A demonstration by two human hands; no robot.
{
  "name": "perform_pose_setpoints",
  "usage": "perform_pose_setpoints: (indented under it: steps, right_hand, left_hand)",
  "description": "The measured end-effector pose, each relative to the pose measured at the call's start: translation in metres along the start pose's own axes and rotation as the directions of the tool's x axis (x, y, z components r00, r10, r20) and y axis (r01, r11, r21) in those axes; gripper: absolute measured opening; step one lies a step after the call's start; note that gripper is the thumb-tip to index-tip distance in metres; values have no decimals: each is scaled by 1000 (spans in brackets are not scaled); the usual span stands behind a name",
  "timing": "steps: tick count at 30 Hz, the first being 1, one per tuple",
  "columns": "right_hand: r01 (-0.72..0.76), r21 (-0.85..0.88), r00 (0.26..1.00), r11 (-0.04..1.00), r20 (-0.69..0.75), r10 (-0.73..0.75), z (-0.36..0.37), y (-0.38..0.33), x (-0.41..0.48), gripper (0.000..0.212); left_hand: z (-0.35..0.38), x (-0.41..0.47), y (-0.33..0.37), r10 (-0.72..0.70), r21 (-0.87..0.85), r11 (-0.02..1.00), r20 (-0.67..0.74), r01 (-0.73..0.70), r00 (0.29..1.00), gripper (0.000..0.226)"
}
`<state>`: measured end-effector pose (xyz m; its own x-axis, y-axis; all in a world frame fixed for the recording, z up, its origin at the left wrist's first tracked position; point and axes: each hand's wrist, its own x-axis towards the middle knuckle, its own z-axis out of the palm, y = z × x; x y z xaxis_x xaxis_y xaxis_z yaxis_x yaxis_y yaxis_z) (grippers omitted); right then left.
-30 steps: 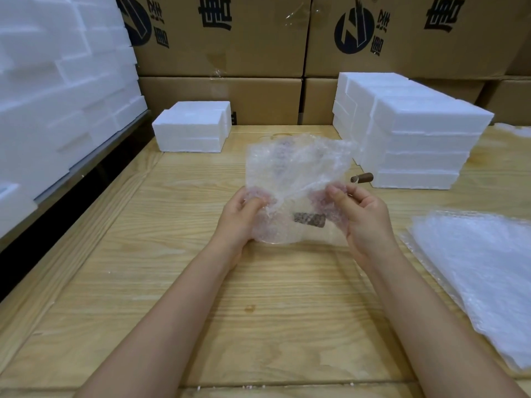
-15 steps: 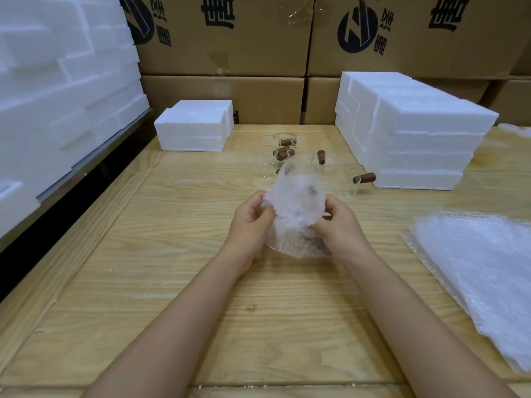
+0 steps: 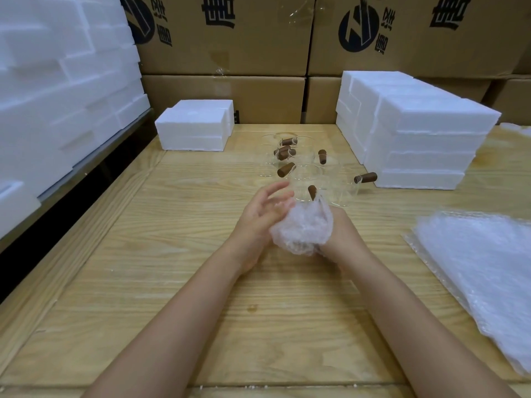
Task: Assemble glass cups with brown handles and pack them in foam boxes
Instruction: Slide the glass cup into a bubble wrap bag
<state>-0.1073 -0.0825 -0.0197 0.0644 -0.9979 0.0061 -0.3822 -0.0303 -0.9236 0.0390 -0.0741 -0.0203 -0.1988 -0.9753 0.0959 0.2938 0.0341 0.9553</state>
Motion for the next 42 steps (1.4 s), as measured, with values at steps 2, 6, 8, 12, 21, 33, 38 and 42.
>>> perform_pose_setpoints:
  steps: [2, 6, 8, 12, 21, 33, 38, 42]
  right_hand:
    - [100, -142, 995, 985, 2, -101, -1, -2, -2, 32]
    - [189, -147, 982, 971, 15, -189, 0, -4, -9, 24]
    - [163, -81, 987, 983, 10, -163, 2, -5, -11, 26]
    - [129, 137, 985, 982, 98, -143, 5, -8, -12, 23]
    - [132, -144, 985, 981, -89, -146, 3, -5, -13, 23]
    - [183, -100, 983, 978, 0, -184, -1, -6, -14, 39]
    - [253, -219, 967, 942, 93, -238, 19, -2, -19, 72]
    - [203, -255, 971, 945, -70, -228, 15, -2, -16, 58]
  left_hand:
    - [1, 2, -4, -38, 145, 989, 22, 34, 999, 49]
    - [-4, 7, -9, -39, 341, 938, -58, 57, 998, 46]
    - [-4, 10, -9, -20, 428, 901, -107, 64, 994, 39]
    - [-1, 13, -13, 38, 487, 871, -197, 64, 980, 35]
    - [6, -3, -15, 158, 560, 821, -35, -112, 987, 47]
    - [5, 0, -14, 159, 550, 833, -129, -63, 979, 56]
    - [3, 2, -13, 151, 427, 904, -371, 23, 916, 49]
    - [9, -2, -11, 137, 469, 882, -180, -38, 974, 42]
